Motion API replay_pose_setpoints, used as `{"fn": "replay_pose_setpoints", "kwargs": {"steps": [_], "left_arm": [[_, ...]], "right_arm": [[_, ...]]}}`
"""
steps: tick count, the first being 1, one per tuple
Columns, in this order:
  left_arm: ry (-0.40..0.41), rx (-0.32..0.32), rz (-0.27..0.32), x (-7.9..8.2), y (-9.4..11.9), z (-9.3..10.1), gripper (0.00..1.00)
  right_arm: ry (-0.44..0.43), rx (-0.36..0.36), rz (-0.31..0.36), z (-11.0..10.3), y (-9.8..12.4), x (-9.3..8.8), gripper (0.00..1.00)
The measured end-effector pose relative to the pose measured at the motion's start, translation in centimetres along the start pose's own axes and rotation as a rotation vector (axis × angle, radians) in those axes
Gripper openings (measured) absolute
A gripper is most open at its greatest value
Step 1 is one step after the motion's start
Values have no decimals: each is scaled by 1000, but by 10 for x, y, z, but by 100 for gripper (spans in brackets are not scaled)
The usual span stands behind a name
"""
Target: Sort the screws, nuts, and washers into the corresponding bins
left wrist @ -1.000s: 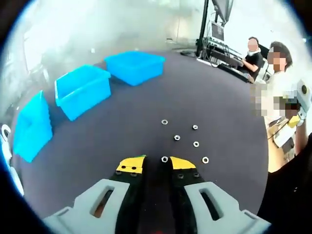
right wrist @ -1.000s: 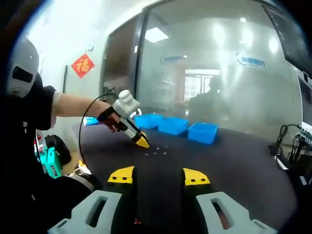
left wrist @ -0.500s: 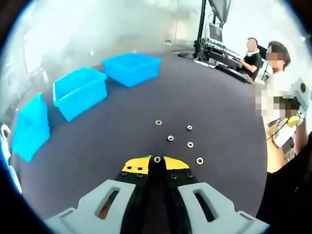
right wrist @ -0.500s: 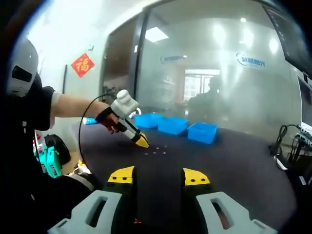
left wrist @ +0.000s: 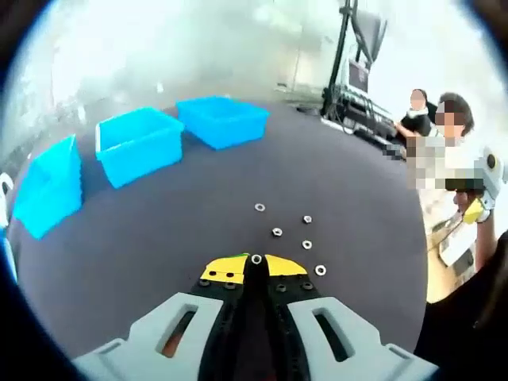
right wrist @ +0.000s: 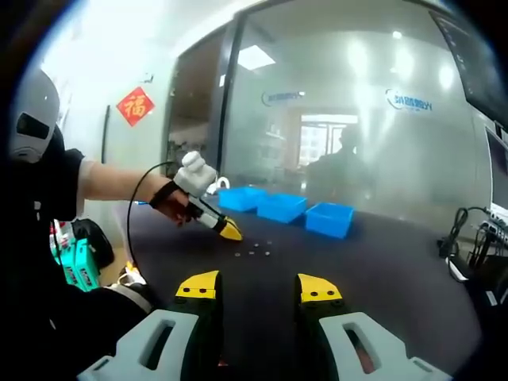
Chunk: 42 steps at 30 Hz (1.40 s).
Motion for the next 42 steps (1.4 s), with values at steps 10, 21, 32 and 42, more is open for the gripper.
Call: {"fn": "replay_pose_setpoints", "kwargs": {"steps": [10,21,32,42], "left_arm": [[54,75,176,20,27,-13,5],[8,352,383,53,67,-69,5],[64,526,500,96,98,-146,5],[84,586,495,143,96,-204,5]], "right_arm": [[-13,-38,15,7,-3,8,32],[0,-39,30,6,-6,18,32],[-15,-35,37,3,-7,19,31],[-19,-36,36,4,-6,19,31]]}}
Point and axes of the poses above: the point that each gripper's makers call its tool centre point, and the gripper's own axes: y roughly backward along the fingers, z roughly to its right, x roughly out of its top, the point moved 3 cm from there along y, roughly backward along the fingers, and after that the axes turned 6 degrees about y, right-handed, at the moved point
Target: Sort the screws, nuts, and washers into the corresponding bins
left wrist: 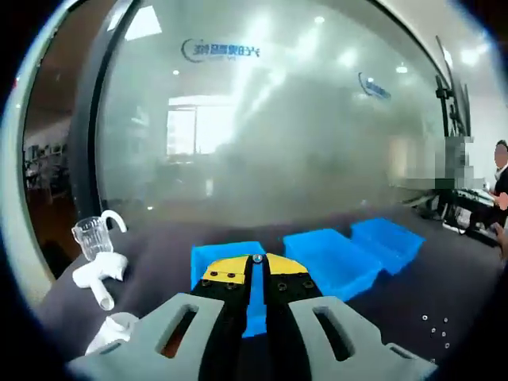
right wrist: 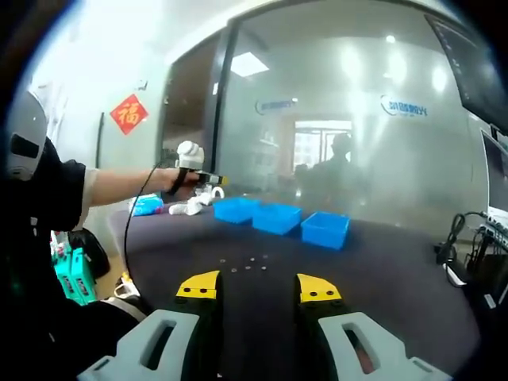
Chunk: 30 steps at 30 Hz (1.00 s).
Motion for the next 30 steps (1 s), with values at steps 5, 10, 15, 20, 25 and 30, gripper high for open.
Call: {"fn": "replay_pose_setpoints", "kwargs": {"steps": [5,10,15,20,25,30], "left_arm": [[39,0,-45,2,-26,-8,5],[11,-3,-86,-6,-43,-8,5],[2,-1,-115,-17,-49,-4,6],[-26,-21,-133,-20,-47,1,15],[-37,-50,-139,-17,-37,6,28],[-23,-98,-112,-17,-16,10,35]], "right_arm": [[-7,-7,-4,2,1,-2,31],[-8,-5,-11,1,-1,-4,31],[-13,-7,-6,2,0,-3,31],[-12,-3,-11,1,1,-5,31],[-11,-1,-6,0,1,-4,31],[-8,-2,1,1,2,-2,31]]}}
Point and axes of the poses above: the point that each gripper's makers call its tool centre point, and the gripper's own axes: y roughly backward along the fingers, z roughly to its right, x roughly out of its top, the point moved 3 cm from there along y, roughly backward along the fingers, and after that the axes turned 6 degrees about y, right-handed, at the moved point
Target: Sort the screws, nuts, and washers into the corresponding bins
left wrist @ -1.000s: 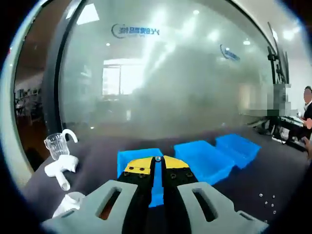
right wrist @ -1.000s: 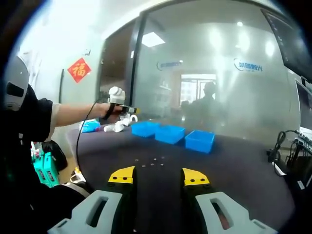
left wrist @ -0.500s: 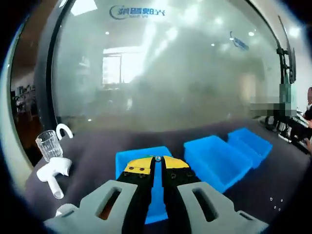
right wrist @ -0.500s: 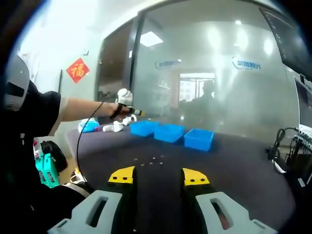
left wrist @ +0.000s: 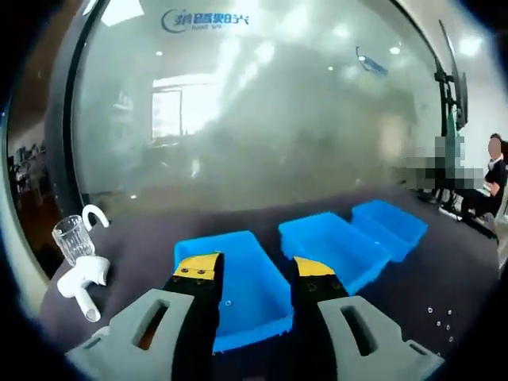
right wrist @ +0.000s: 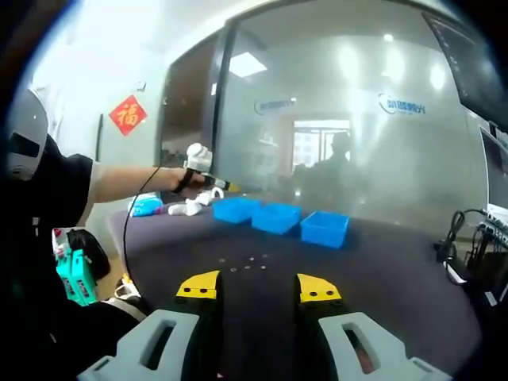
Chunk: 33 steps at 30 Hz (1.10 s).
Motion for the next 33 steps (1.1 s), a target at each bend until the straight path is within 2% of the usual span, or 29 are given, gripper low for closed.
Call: {"fn": "replay_pose_setpoints", "kwargs": {"steps": [6,13,18,20,21,27,33], "left_arm": [[2,-61,21,-11,34,6,37],[24,-159,63,-21,91,15,40],[6,-243,92,-29,138,42,41],[-2,-277,105,-35,159,60,41],[-5,-291,106,-37,166,61,41],[-19,-349,107,-52,199,73,42],[-62,-378,83,-71,216,77,41]], "right_arm": [[3,-4,8,3,1,3,31],[2,-14,17,9,1,6,32],[3,-19,21,12,0,8,32],[4,-19,22,12,0,9,32],[4,-19,22,12,-1,9,32],[9,-18,22,11,-3,10,32],[13,-15,22,10,-4,12,32]]}}
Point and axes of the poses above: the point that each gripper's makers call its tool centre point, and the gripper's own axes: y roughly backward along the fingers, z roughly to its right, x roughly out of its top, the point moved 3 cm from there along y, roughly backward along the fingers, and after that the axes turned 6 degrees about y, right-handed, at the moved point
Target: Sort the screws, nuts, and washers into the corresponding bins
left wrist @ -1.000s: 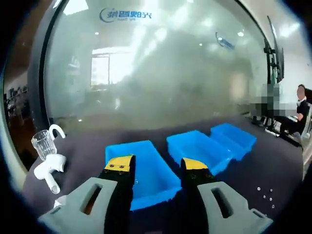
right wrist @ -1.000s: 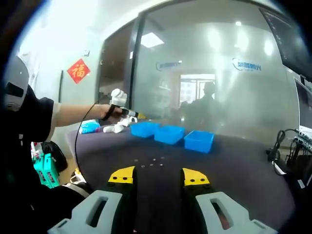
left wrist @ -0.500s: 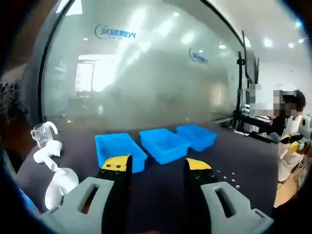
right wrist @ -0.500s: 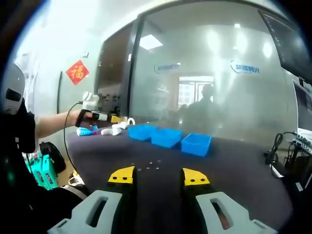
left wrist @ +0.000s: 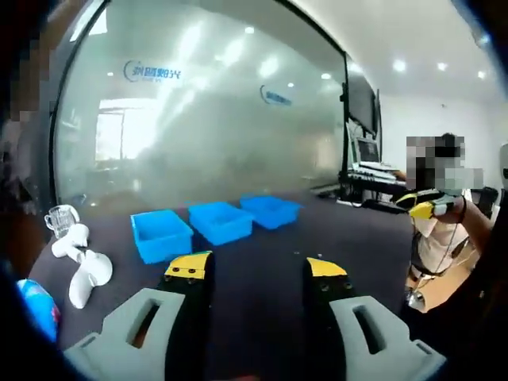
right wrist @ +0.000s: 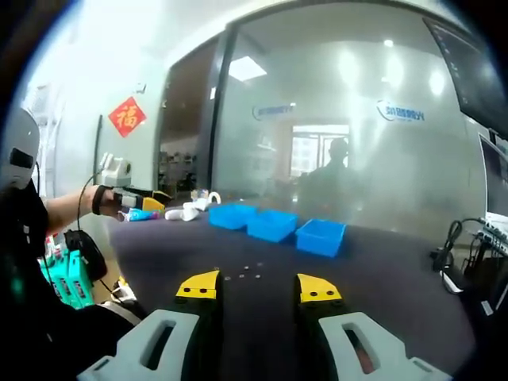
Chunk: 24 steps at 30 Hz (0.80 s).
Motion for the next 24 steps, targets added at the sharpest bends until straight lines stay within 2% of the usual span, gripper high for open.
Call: {"fn": "replay_pose_setpoints", "kwargs": {"steps": [4,8,20,24], "left_arm": [[0,-21,-27,-11,7,3,41],[14,-25,-32,-15,11,2,41],[-15,-108,-70,-13,0,23,41],[-48,-131,-87,-9,-4,29,41]], "right_arm": [[3,0,0,0,0,1,32],[5,1,-2,0,0,1,32],[12,20,-14,-4,-1,-4,32],[12,25,-17,-5,0,-6,32]]}}
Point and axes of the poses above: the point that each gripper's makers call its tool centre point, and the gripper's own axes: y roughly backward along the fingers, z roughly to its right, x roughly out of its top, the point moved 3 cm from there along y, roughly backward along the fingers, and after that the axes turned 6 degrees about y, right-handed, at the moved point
